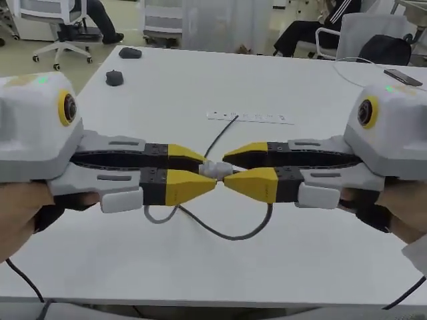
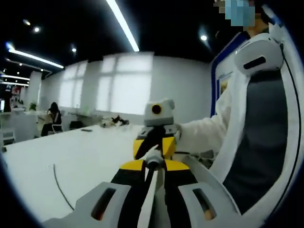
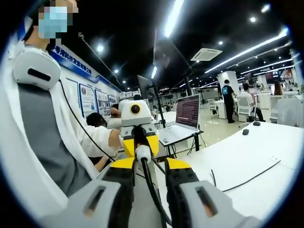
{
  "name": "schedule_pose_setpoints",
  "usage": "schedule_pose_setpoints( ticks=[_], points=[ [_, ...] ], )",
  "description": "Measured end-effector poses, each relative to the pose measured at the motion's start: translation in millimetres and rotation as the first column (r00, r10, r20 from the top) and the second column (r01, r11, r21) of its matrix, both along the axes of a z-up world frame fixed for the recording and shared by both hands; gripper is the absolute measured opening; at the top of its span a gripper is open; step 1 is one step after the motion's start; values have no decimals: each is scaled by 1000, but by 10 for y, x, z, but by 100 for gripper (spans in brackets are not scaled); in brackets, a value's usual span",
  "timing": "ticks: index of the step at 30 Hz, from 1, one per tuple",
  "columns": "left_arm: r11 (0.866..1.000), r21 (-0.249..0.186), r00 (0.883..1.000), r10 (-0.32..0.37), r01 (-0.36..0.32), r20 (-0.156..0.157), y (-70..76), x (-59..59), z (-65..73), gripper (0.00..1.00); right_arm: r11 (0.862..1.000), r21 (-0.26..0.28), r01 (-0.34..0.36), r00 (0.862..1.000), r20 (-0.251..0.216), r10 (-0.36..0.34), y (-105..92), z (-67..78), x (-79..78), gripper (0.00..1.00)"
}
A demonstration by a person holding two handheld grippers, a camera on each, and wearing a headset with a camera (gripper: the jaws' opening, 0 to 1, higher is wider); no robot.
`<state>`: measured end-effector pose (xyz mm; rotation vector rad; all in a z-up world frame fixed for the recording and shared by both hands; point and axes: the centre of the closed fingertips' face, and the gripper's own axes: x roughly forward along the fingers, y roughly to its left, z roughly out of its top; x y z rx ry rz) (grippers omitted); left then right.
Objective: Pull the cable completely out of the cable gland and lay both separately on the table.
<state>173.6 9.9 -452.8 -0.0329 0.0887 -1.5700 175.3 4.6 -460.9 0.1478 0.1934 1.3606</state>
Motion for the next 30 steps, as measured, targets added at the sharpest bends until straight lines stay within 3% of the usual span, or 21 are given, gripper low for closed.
schedule_pose_setpoints(
  ticks=[8,16,18,24,26,28,30],
  points=[
    [1000,4,1000,0,0,22,-28,-8,2,15,999,37,-22,999,-45,24,54,16,-83,13],
    [1000,12,1000,-13,13,-4,-39,-1,-11,15,999,44,-16,998,-53,19,62,7,-93,11],
    [1000,7,999,-19,19,-27,-40,3,-9,15,999,46,-17,998,-53,20,61,14,-97,11],
    [999,7,995,-38,39,-96,-30,-3,-34,15,999,-11,-44,996,83,44,76,22,-139,10],
    [999,3,991,-48,49,-122,-22,-9,-37,15,999,-16,-51,993,102,52,83,27,-152,10],
    [998,-3,987,-58,58,-151,-16,-15,-37,15,998,-20,-62,989,130,64,86,33,-161,10],
    [997,-11,977,-71,70,-200,-14,-20,-43,15,997,-35,-71,978,193,76,91,37,-167,10]
  ],
)
